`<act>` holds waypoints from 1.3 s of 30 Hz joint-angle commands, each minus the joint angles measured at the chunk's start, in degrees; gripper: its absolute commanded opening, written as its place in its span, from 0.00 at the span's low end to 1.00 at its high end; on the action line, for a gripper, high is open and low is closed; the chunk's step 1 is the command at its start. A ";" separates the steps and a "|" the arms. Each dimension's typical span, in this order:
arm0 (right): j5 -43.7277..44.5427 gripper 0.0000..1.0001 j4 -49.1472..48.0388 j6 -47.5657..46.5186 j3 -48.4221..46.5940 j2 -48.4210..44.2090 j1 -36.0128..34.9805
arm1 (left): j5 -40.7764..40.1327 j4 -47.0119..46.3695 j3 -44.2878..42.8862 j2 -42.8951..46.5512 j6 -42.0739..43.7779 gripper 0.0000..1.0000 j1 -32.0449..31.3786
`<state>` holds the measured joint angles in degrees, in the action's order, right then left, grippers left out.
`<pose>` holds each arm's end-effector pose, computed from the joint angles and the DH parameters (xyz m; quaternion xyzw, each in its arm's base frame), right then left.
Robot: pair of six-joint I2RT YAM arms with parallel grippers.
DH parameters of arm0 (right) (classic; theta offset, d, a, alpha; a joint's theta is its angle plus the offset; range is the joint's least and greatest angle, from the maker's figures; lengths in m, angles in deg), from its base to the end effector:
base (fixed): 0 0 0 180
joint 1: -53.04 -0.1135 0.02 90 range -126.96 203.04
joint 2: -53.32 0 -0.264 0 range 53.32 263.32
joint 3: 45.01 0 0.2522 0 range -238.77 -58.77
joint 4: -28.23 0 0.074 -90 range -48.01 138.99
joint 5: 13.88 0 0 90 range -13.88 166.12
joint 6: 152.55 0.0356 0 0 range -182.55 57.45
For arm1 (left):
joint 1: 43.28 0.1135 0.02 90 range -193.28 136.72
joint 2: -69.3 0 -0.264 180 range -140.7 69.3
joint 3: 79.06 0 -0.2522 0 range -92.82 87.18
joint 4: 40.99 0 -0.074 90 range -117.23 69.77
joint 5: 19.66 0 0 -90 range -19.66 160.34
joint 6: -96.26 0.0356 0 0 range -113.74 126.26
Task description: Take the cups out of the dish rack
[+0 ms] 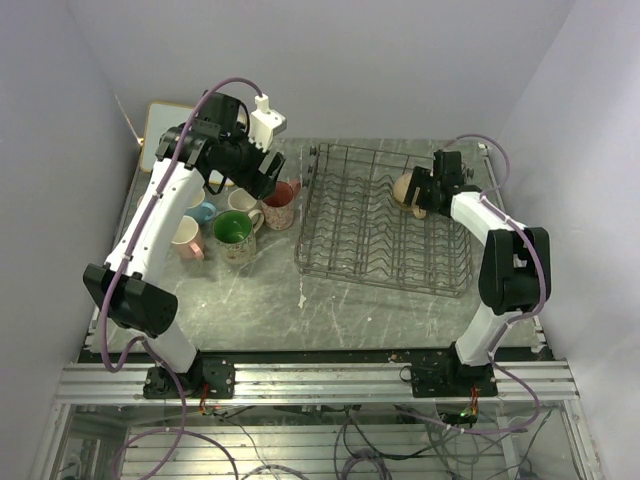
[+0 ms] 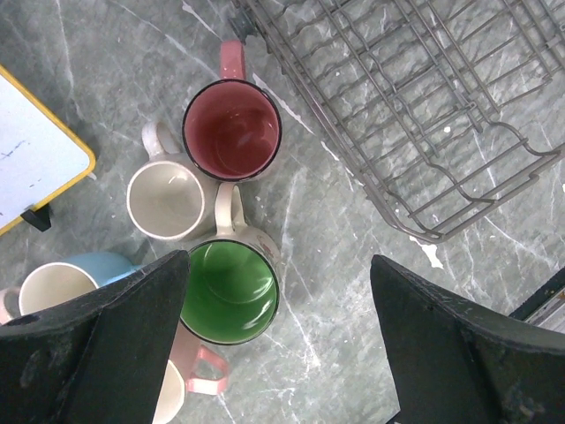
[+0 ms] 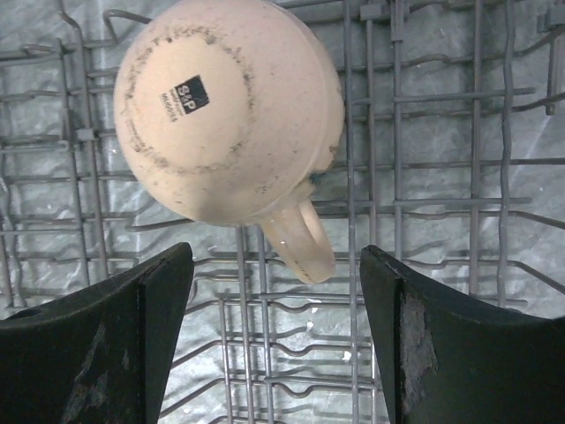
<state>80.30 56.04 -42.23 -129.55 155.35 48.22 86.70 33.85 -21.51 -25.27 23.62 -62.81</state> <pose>0.3914 0.0304 0.2181 0.1384 0.9140 0.0498 0.3782 0.3150 -0.1224 0.4155 0.3409 0.8570 -0.1392 0.3605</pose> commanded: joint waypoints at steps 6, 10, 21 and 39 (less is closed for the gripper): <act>1.42 0.69 2.25 -3.06 -4.22 5.29 -1.64 | 1.42 0.73 1.13 1.78 -0.42 0.94 0.37; 1.38 0.57 2.10 -2.17 -4.09 6.97 -2.83 | 1.32 0.59 1.23 1.75 -0.40 0.94 0.37; 5.90 0.44 2.07 -0.49 -3.70 7.80 -3.88 | 1.31 -0.14 2.56 2.27 -0.51 0.94 0.37; 9.58 0.00 2.95 0.37 -3.79 2.91 -5.65 | 1.67 -2.37 6.47 5.58 2.00 0.95 0.37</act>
<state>87.38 58.25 -42.34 -132.68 162.52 43.55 86.83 33.47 -17.09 -22.60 24.10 -62.81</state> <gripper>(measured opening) 0.221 0.944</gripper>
